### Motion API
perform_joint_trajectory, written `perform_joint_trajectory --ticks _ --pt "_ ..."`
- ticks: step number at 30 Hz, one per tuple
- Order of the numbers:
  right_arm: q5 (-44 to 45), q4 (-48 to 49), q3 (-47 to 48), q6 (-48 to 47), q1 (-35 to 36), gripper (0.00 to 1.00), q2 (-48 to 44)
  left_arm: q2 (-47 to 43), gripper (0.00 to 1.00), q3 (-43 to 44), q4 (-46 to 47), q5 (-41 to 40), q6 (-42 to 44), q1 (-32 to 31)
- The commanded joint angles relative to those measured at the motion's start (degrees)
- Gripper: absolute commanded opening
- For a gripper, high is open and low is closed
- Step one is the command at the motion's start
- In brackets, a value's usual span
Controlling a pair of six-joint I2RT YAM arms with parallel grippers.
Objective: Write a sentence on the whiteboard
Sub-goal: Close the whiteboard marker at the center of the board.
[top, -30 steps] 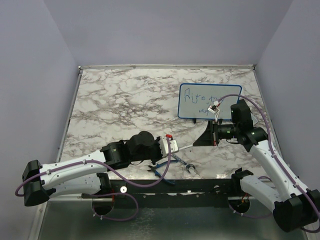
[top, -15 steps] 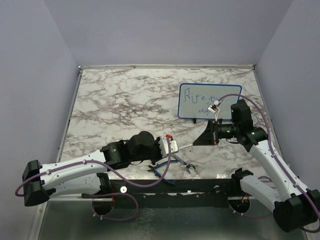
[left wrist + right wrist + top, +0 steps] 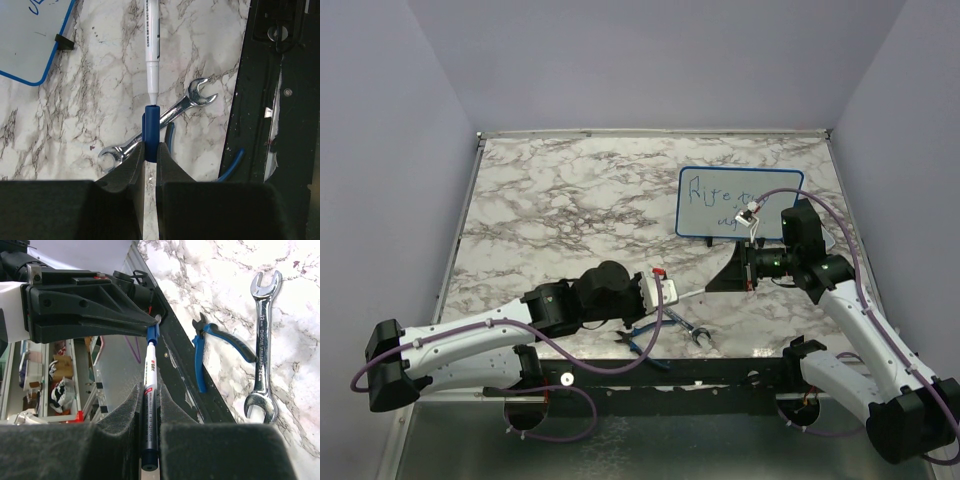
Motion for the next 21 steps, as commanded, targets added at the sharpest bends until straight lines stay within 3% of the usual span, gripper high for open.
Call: perform_joint_trajectory --ticks 1,21 --pt "-2.48 2.36 -0.97 1.28 -0.09 0.01 -0.02 0.71 0.00 2.40 0.30 1.32 0.95 -0.38" --pt "-4.80 5.82 -2.87 2.86 0.09 0.01 1.30 1.67 0.00 3.47 4.00 3.08 1.03 -0.54"
